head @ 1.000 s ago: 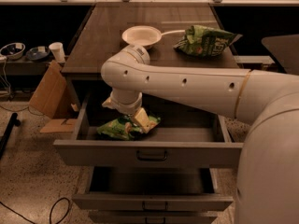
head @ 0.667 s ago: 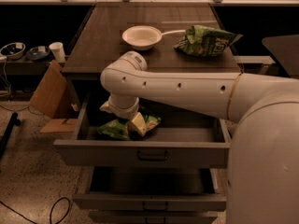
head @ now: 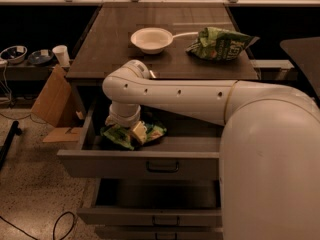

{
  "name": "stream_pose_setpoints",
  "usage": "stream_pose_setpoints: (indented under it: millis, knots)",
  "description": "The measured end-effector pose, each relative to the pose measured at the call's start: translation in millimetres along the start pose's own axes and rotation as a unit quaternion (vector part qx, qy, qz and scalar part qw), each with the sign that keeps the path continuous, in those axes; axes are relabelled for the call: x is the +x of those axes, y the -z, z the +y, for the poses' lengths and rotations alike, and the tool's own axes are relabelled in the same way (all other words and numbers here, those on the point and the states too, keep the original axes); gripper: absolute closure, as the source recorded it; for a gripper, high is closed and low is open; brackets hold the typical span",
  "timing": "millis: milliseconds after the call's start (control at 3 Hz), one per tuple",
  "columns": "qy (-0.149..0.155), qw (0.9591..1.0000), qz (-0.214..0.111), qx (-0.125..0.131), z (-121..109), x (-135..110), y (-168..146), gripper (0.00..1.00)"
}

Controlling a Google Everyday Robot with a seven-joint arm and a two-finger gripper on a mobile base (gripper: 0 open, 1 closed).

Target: Pick green rice chip bag from top drawer and place on counter

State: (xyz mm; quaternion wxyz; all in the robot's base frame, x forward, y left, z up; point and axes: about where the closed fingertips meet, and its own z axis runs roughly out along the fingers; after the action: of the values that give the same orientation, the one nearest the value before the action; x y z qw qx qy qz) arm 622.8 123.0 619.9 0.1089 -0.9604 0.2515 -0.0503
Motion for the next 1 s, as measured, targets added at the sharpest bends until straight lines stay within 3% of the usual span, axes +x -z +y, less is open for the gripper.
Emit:
stream_pose_setpoints:
  millis: [333, 667, 1000]
  knots:
    - [0.000, 1.0000, -0.001, 0.001, -1.4, 0.2, -3.9, 0.58]
    - [-0.014, 0.9998, 0.011, 0.001, 9.9, 3.3, -0.2, 0.89]
    - [-0.031, 0.9992, 0.026, -0.002, 25.8, 6.0, 9.7, 1.00]
